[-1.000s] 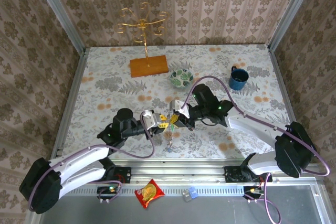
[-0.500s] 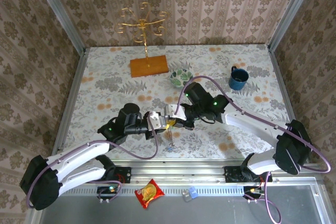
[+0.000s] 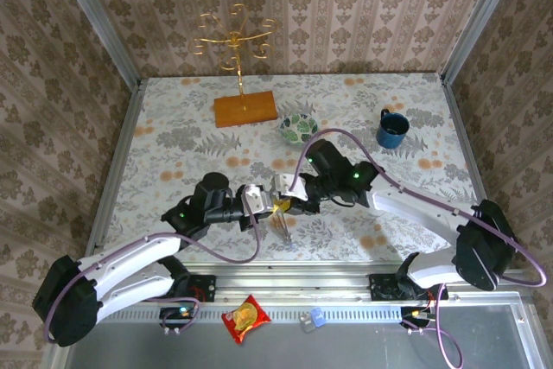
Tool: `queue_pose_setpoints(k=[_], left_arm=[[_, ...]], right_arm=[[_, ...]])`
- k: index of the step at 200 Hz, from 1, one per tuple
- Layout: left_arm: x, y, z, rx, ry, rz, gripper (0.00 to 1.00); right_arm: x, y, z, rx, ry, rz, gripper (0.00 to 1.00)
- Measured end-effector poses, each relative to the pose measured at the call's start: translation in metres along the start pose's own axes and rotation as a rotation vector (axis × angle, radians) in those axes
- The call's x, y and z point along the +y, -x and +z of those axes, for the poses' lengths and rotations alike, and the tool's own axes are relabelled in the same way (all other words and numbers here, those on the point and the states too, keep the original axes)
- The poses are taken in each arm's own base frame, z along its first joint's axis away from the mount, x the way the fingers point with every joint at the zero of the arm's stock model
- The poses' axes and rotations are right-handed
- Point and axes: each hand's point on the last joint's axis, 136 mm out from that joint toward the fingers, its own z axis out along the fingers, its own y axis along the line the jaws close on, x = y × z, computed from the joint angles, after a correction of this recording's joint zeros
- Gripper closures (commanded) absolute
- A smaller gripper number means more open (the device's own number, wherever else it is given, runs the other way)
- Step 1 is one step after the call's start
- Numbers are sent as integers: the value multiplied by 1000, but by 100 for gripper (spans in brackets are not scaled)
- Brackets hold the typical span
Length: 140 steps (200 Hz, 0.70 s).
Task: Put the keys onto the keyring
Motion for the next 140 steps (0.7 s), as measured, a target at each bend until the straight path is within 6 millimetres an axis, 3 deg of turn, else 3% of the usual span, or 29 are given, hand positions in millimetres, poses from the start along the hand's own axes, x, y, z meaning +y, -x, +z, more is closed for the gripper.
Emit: queue_pose_setpoints(k=[33,100,115,140], left_arm=[[0,1,-1,-52,20,-17,100],[2,10,-1,-122,42,-35,100],[3,12,-2,-136,45,-34,100],[3,13,-2,-144,45,-41,100]], right_arm=[[-5,-2,-13,-102,-29,71,71],[-4,6,-12,-172,-5,99,73],[-5,7,-10,-178,-3,99,79],[-6,5,-5,-179,11,113,100]])
